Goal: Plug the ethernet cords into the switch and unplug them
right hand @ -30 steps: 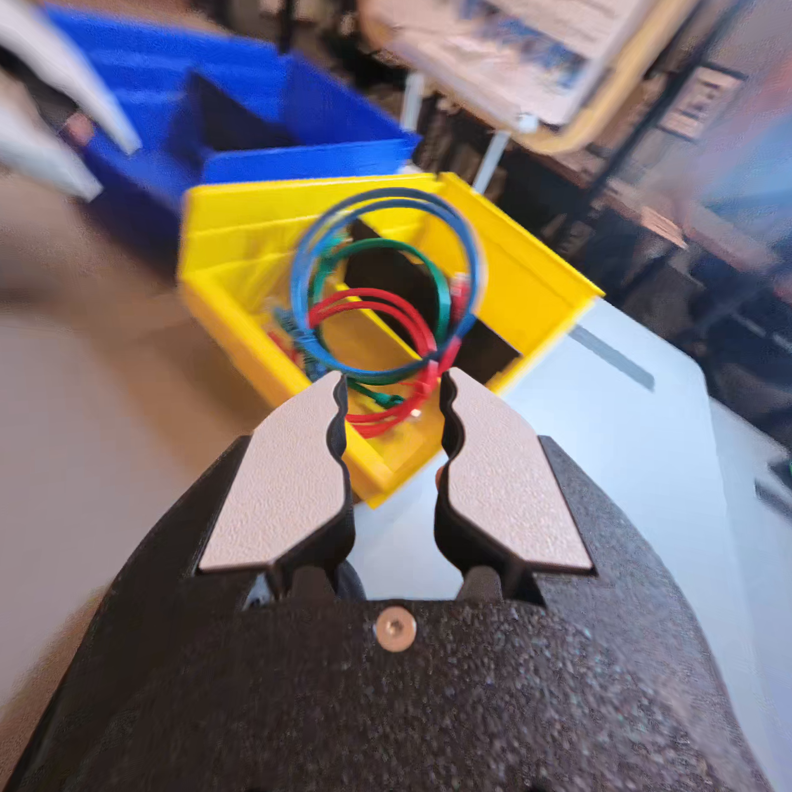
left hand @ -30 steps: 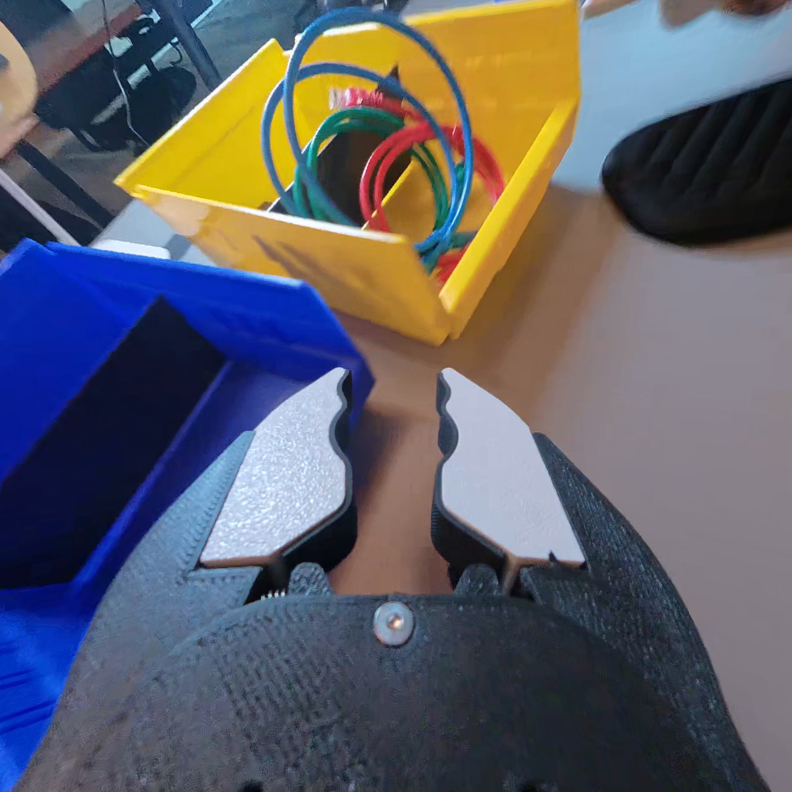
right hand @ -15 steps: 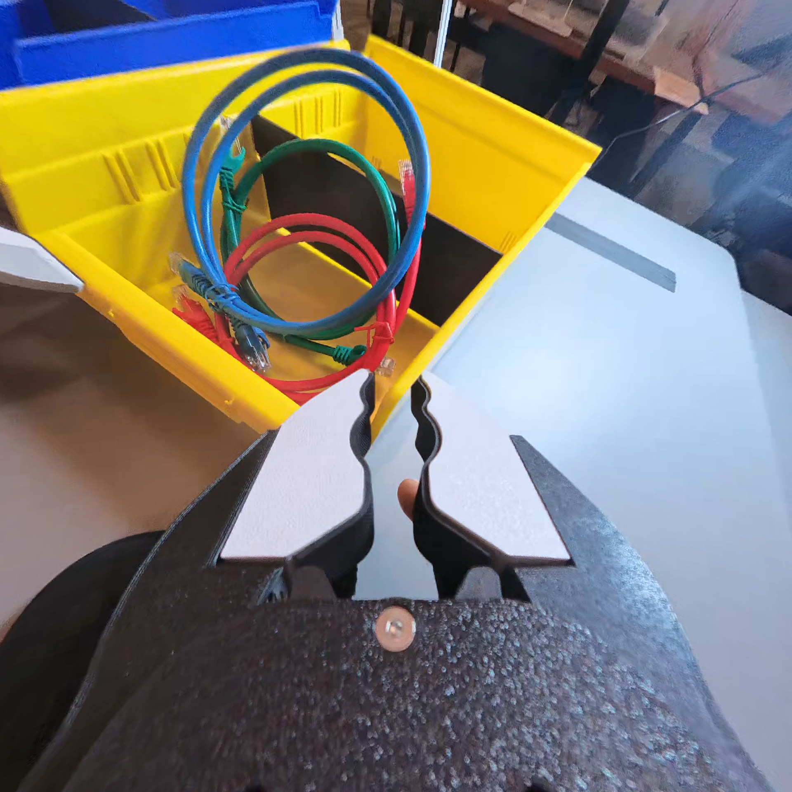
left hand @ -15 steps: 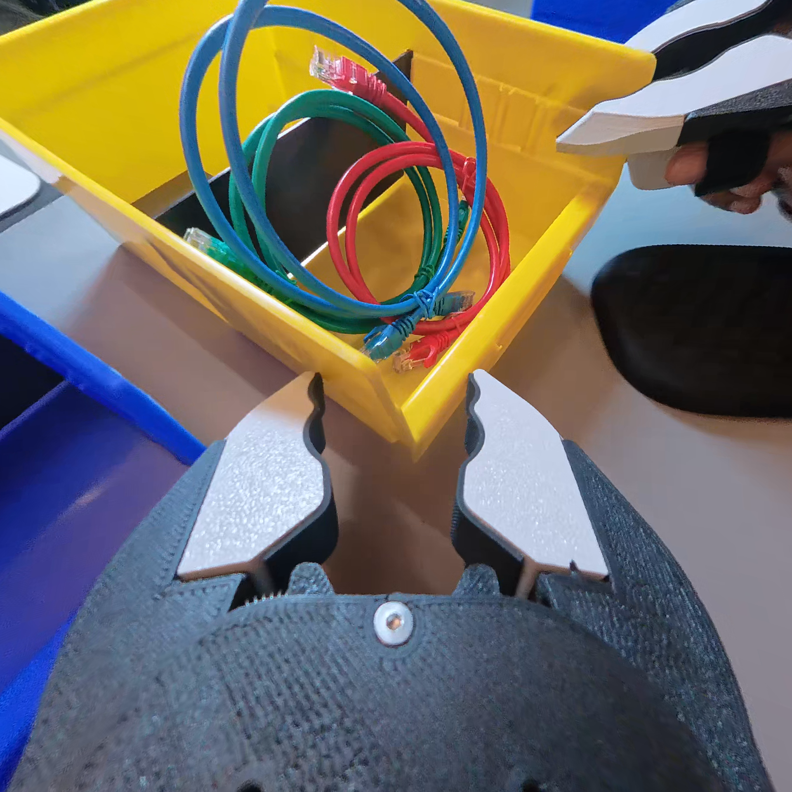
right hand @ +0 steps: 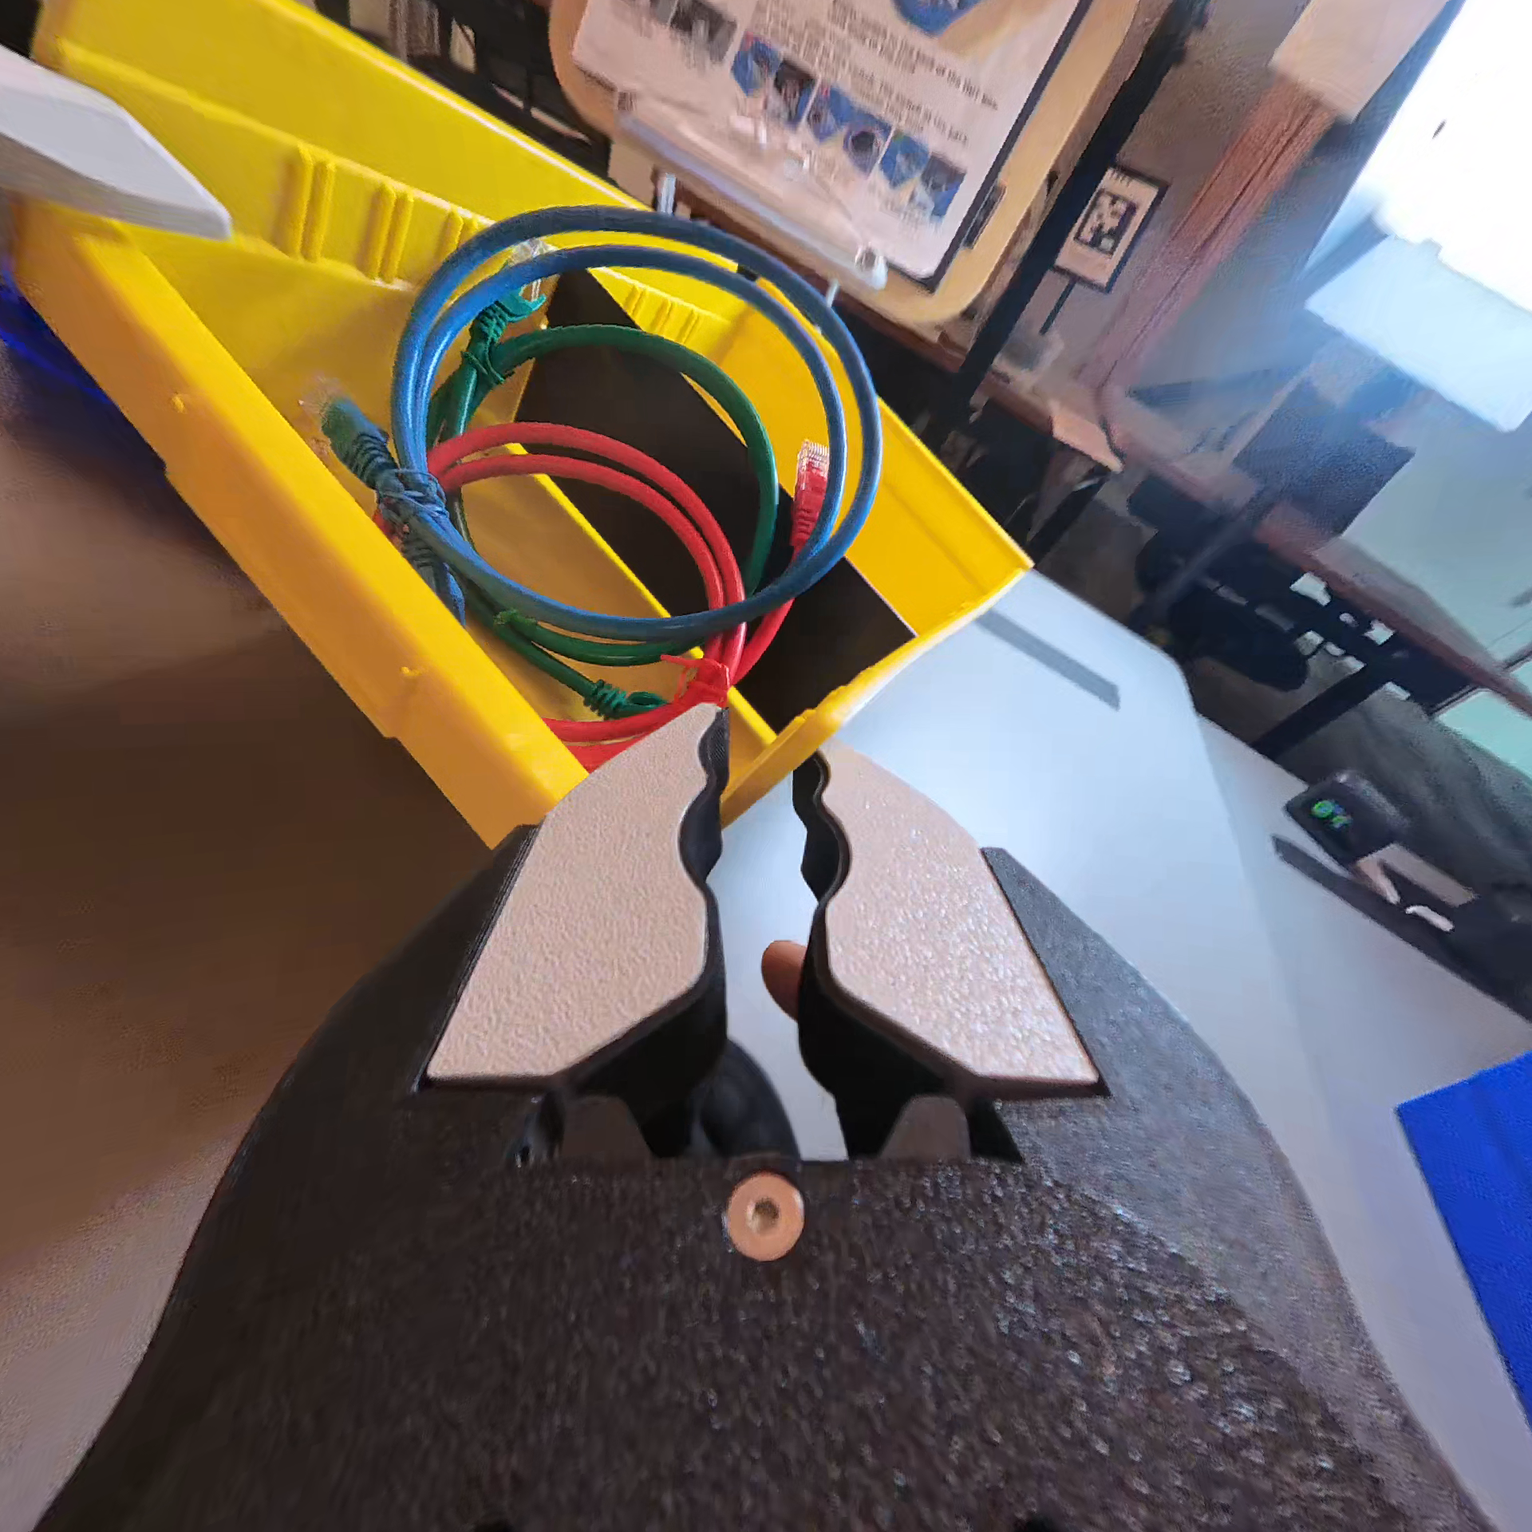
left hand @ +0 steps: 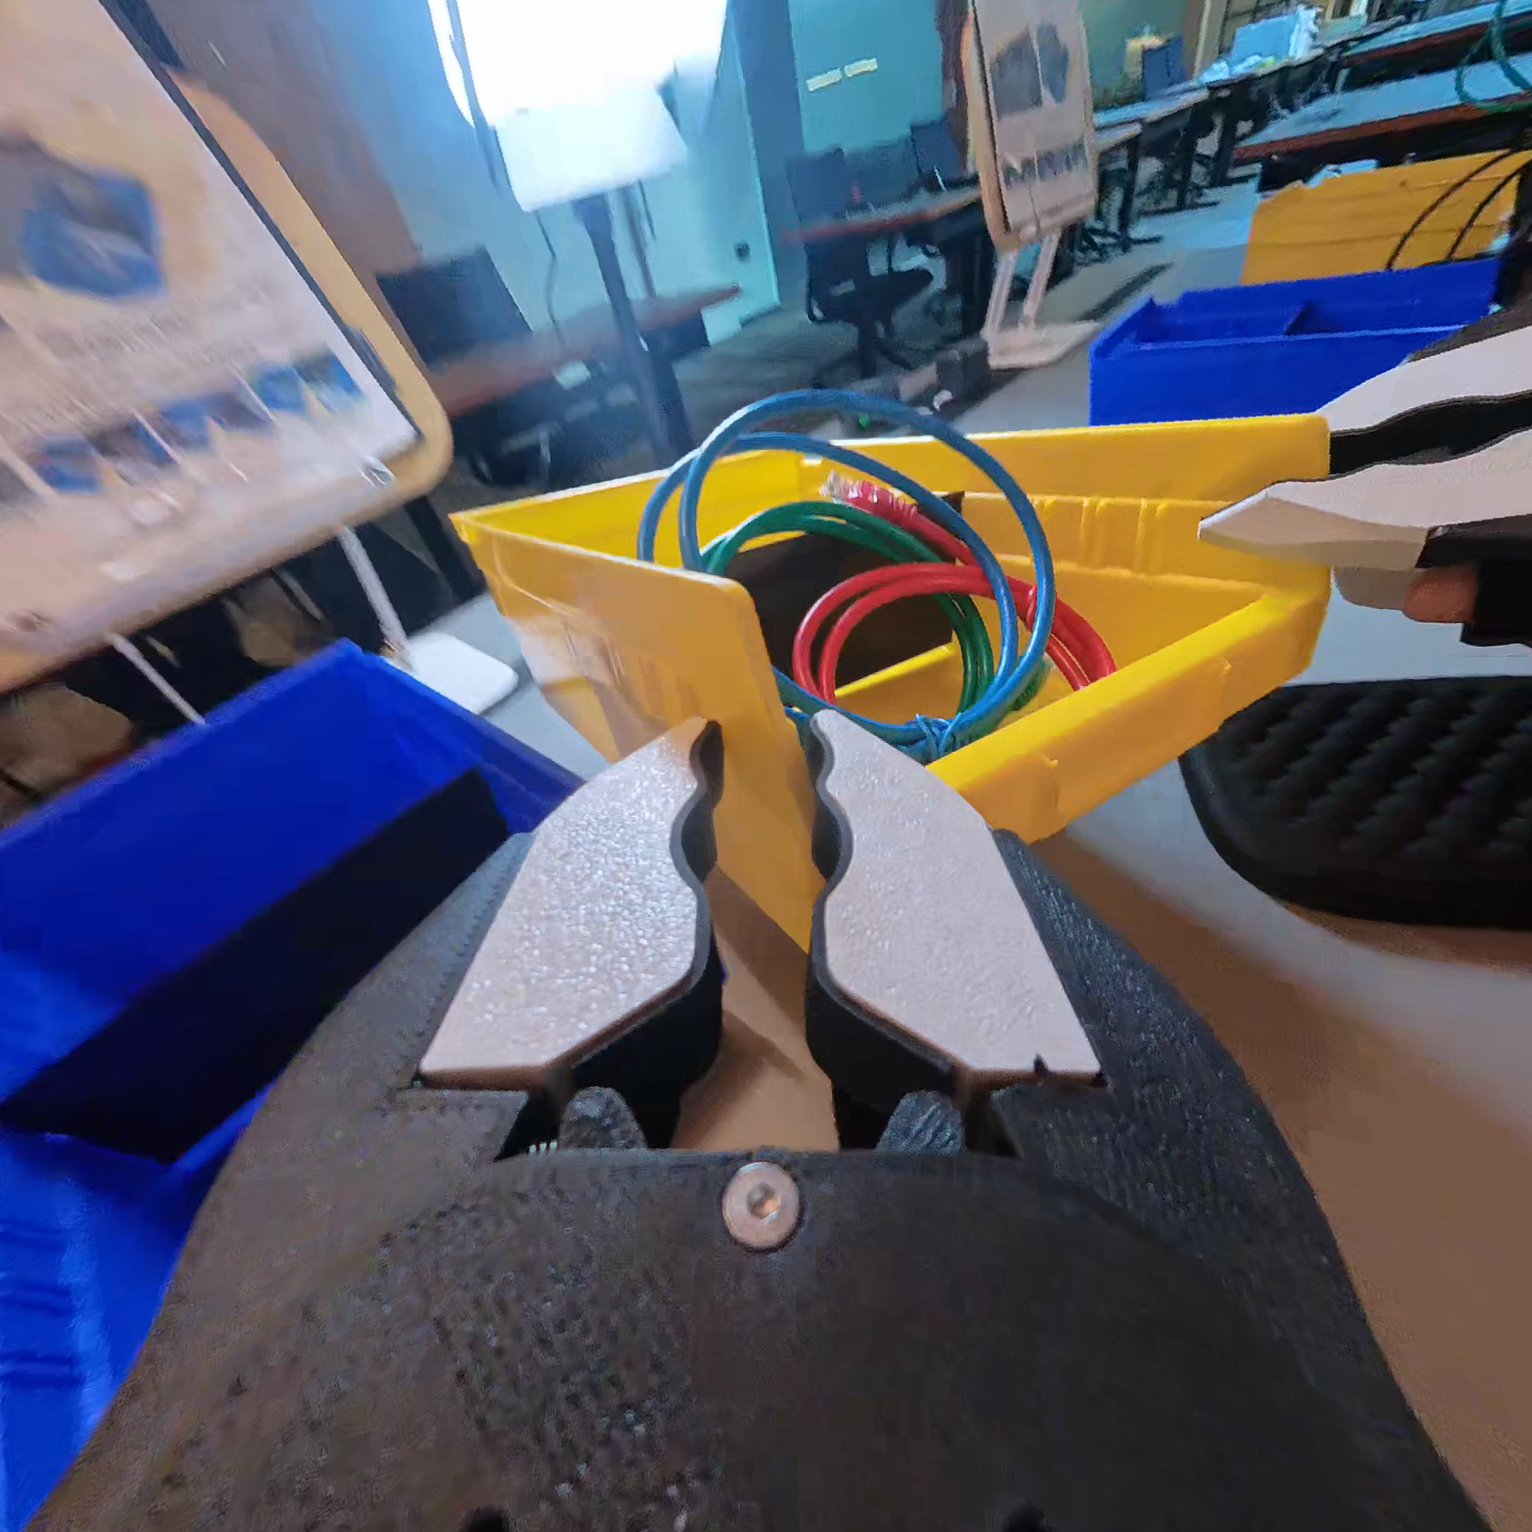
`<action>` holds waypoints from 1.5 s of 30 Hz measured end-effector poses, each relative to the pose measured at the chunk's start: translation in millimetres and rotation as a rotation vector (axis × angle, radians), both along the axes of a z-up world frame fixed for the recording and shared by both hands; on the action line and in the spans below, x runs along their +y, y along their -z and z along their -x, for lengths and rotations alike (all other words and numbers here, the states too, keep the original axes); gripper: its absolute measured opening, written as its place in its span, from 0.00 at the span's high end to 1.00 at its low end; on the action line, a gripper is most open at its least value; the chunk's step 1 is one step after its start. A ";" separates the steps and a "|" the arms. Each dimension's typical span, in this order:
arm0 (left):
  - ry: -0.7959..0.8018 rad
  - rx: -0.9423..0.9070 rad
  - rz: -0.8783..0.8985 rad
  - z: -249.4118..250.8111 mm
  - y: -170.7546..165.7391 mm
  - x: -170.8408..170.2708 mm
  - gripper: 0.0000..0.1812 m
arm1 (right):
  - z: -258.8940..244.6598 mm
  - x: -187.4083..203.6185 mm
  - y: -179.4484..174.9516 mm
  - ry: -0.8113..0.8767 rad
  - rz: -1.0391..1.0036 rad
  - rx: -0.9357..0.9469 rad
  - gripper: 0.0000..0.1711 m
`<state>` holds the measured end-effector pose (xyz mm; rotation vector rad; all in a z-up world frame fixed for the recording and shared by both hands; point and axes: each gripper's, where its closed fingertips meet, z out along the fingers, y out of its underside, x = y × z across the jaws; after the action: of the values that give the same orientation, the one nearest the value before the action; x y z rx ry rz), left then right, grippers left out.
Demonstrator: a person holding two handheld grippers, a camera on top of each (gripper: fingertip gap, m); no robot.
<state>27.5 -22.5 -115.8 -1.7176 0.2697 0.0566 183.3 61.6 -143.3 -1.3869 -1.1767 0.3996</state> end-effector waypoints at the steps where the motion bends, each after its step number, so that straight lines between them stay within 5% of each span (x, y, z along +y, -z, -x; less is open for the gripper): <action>1: -0.013 0.034 -0.038 3.2 -17.0 -6.5 0.90 | 3.9 -3.6 -14.6 -0.006 -0.018 0.022 0.91; 9: -0.278 0.218 -0.264 76.1 -129.8 -102.6 0.90 | 97.3 -57.4 -151.0 -0.244 -0.188 0.189 0.91; 14: -0.526 0.258 -0.301 149.9 -145.0 -192.4 0.90 | 212.2 -114.1 -173.9 -0.466 -0.160 0.216 0.92; 20: -0.671 0.178 -0.230 226.7 -90.8 -267.7 0.90 | 323.0 -177.8 -115.7 -0.608 0.026 0.188 0.92; 28: -0.675 0.007 -0.070 286.4 26.4 -322.9 0.90 | 374.7 -240.3 -14.2 -0.657 0.158 0.020 0.91; 36: -0.781 -0.025 0.154 318.9 91.3 -309.3 0.89 | 370.3 -246.3 42.7 -0.699 0.097 -0.277 0.82; 41: -0.653 -0.035 0.065 300.7 70.9 -276.3 0.78 | 319.8 -206.3 31.1 -0.757 0.036 -0.442 0.72; 45: -0.651 0.003 -0.079 287.8 17.1 -280.9 0.74 | 302.1 -144.5 72.9 -0.663 -0.083 -0.719 0.60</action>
<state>-260.3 -303.5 -132.8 -1.6637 -0.2955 0.5386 -118.8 -83.0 -216.2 -1.0546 -2.2346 0.3035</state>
